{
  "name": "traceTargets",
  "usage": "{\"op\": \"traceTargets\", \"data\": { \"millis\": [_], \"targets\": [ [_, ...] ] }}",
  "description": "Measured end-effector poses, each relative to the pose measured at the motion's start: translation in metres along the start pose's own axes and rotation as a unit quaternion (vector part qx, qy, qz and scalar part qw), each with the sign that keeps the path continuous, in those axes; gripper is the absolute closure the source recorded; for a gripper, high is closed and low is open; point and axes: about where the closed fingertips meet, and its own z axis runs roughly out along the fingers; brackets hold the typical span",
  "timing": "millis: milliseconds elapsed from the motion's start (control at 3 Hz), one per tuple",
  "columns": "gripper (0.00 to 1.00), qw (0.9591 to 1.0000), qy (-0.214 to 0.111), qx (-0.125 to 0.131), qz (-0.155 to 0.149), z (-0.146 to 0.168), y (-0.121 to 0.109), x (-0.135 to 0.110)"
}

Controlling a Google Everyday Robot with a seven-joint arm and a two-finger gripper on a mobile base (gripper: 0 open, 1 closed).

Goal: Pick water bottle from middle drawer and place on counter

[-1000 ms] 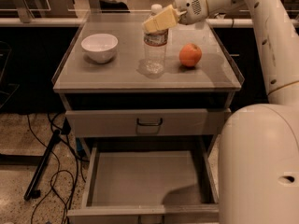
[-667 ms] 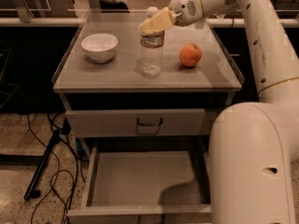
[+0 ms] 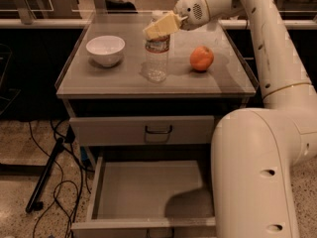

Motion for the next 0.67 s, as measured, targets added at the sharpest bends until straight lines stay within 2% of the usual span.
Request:
{"op": "traceTargets", "data": {
  "millis": [667],
  "targets": [
    [1.00,0.9999,-0.008,-0.009,0.009,0.0065,-0.0082,0.0051]
  ]
}}
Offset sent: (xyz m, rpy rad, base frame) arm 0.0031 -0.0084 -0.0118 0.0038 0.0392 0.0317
